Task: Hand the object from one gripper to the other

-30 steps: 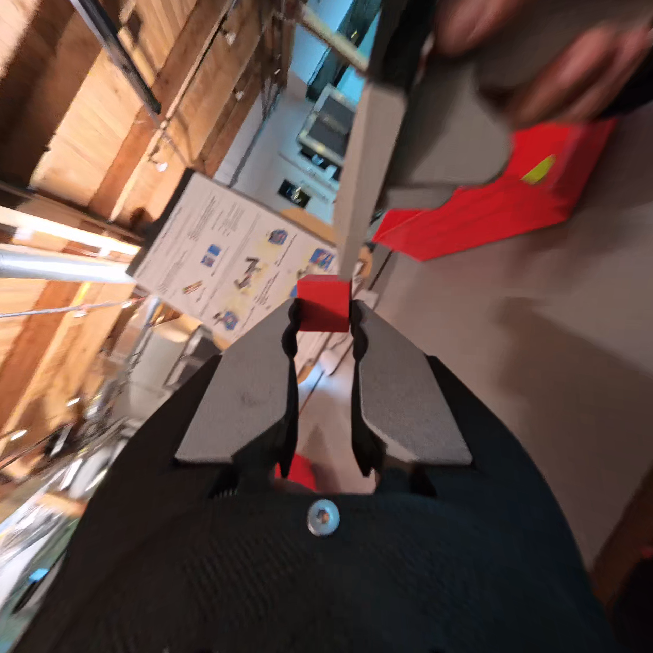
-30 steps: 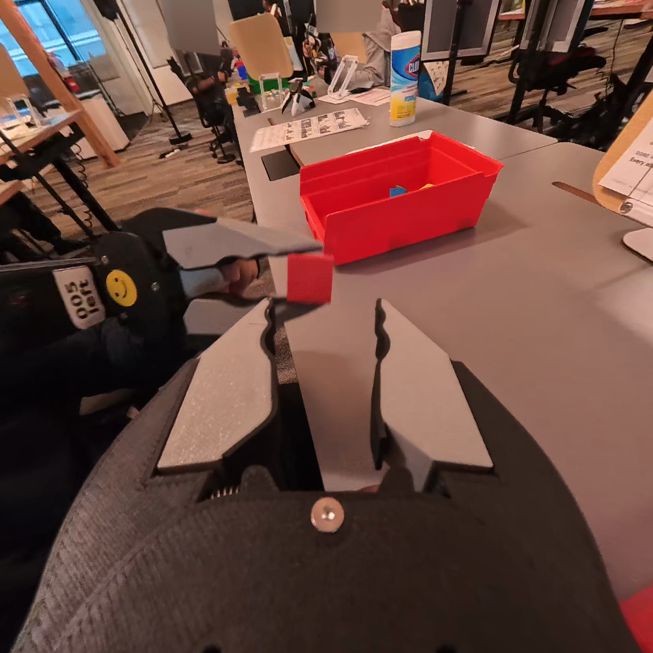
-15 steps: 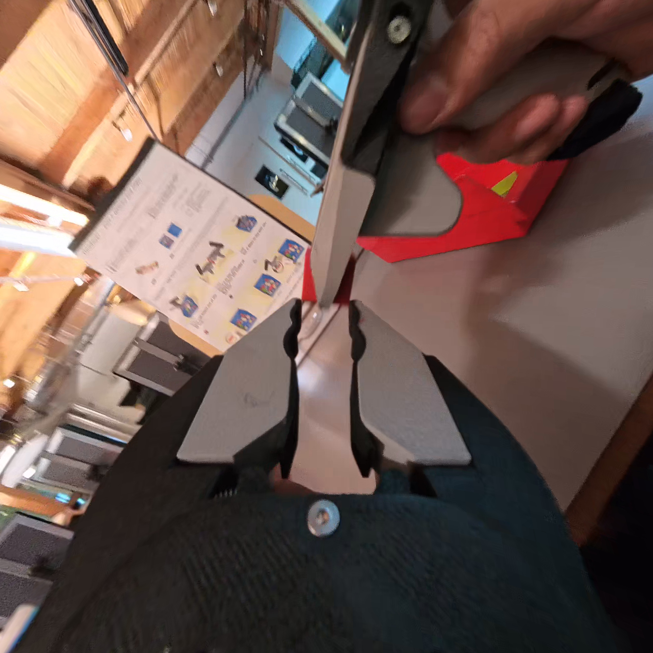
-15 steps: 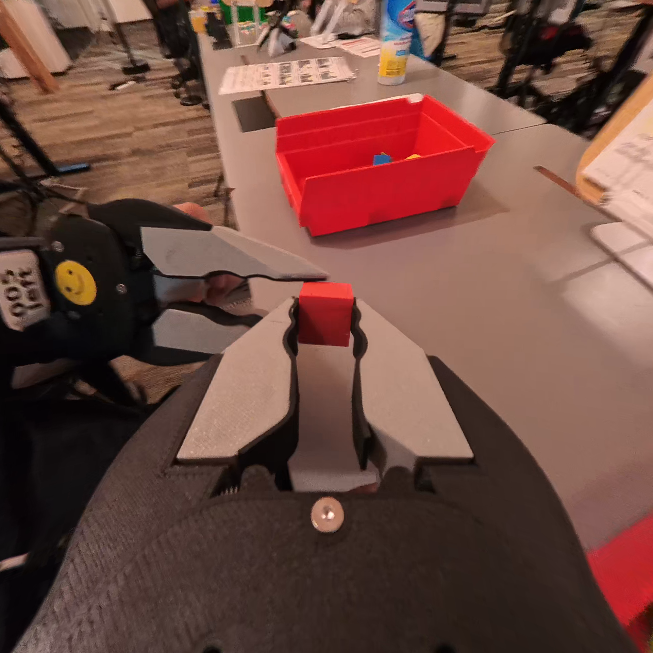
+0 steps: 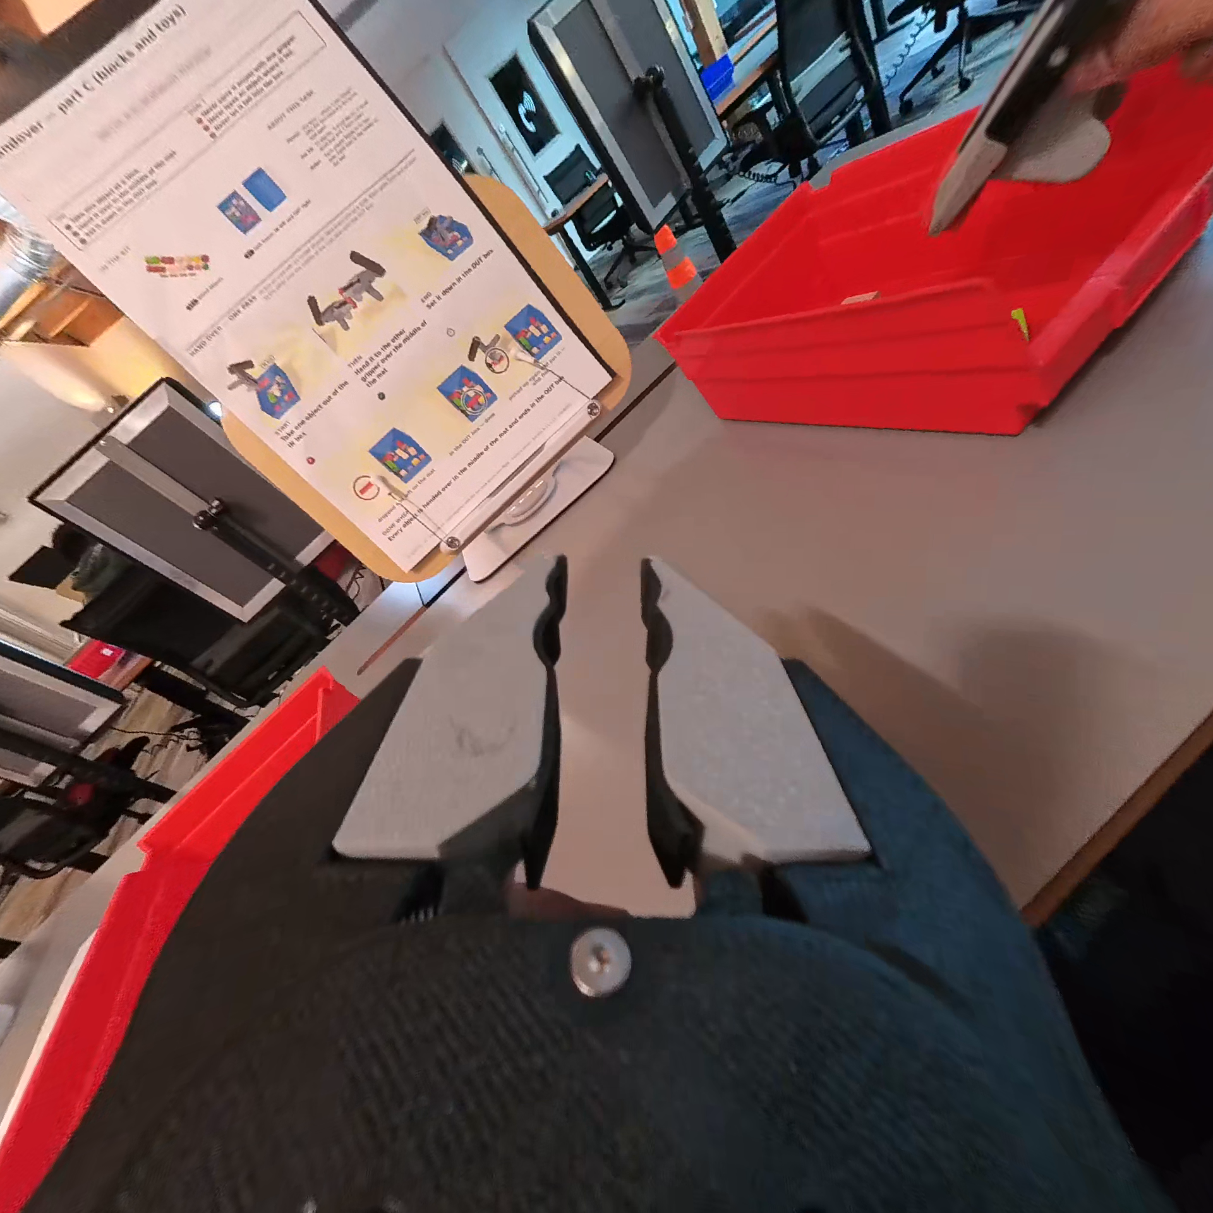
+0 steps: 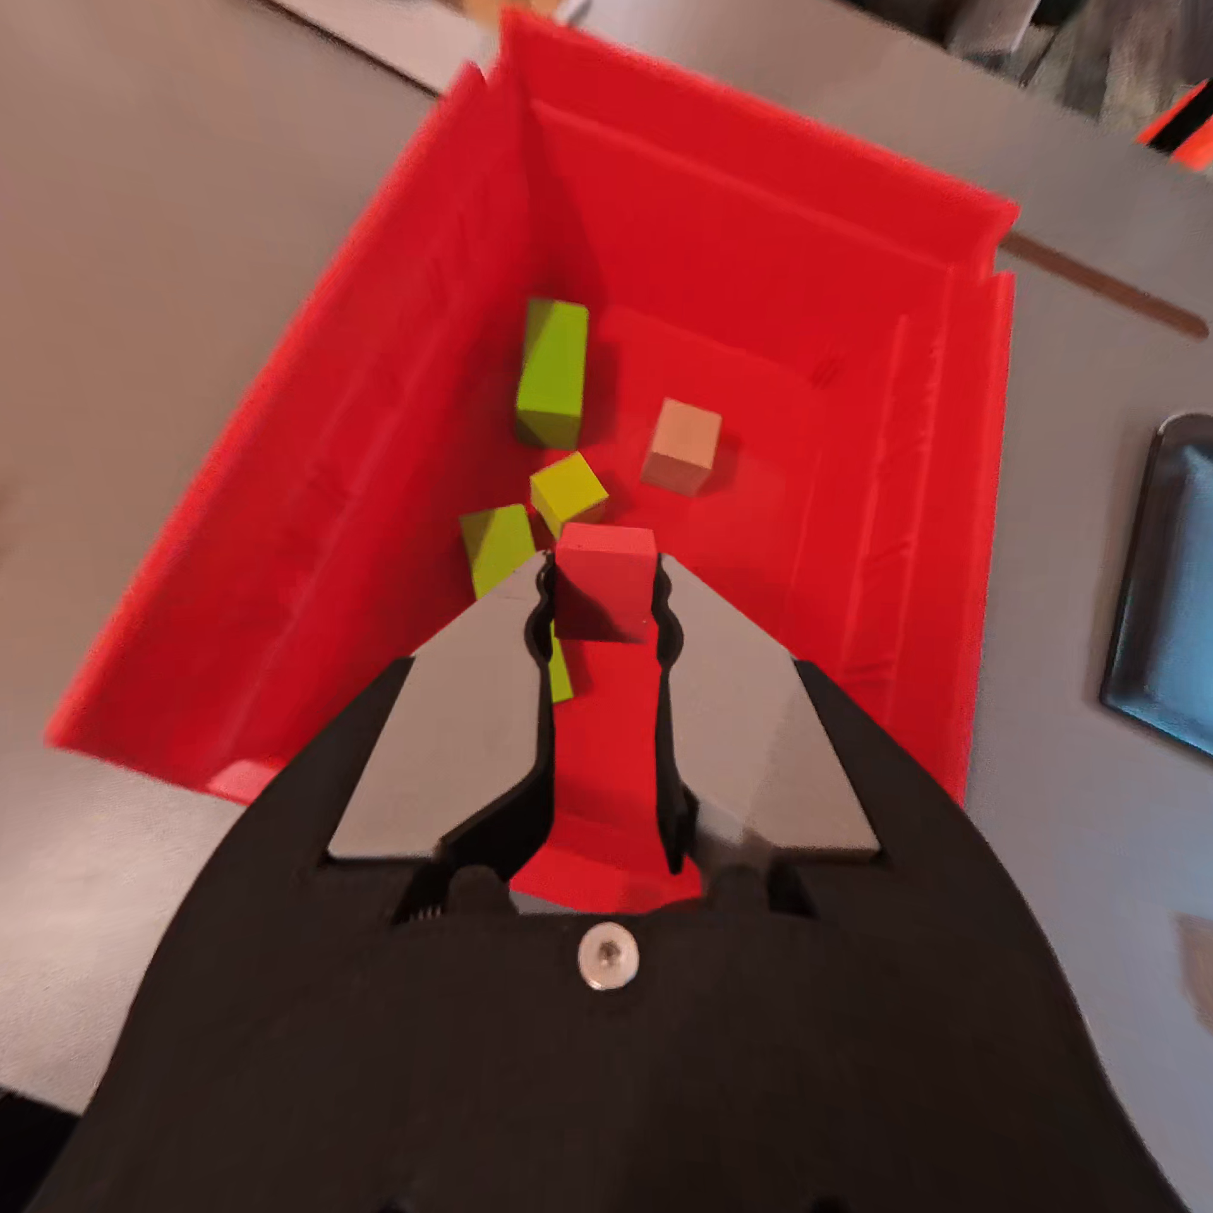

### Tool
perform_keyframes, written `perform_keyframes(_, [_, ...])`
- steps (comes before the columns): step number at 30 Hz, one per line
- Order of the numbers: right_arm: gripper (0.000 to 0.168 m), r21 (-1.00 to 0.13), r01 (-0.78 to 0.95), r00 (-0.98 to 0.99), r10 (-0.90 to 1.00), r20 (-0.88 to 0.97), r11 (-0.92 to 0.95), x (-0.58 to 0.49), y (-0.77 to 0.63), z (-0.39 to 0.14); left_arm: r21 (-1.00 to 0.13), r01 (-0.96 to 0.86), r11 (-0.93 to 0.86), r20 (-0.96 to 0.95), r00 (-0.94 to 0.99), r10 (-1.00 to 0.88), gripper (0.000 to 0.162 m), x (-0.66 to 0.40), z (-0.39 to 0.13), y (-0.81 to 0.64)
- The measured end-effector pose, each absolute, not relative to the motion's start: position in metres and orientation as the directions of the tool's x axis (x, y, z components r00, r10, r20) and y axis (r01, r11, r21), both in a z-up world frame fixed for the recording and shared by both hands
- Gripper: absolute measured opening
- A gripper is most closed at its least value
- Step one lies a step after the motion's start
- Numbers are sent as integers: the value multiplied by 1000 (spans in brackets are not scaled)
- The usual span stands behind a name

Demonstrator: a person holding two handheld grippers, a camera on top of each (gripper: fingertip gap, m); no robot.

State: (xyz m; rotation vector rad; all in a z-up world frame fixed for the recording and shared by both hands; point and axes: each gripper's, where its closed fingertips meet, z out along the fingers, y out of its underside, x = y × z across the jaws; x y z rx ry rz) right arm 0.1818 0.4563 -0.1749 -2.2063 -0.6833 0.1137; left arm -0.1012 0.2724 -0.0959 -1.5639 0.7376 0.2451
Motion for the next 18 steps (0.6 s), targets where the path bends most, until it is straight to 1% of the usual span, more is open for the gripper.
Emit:
perform_keyframes(5, [26,-653,502,833,521,187,-567,181,468,-206,-785,-619,10,-593,747,-299,21,-101,-105,275])
perform_keyframes(8, [26,-619,525,825,527,204,-584,180,471,-219,-790,-613,-1,-584,752,-306,22,-103,-106,276])
perform_keyframes(11, [34,-583,534,825,526,204,-612,184,471,-229,-796,-605,-6,-575,760,-303,22,-107,-105,276])
perform_keyframes(18, [33,-595,526,828,526,195,-607,185,470,-226,-802,-598,-7,-570,768,-293,23,-113,-101,275])
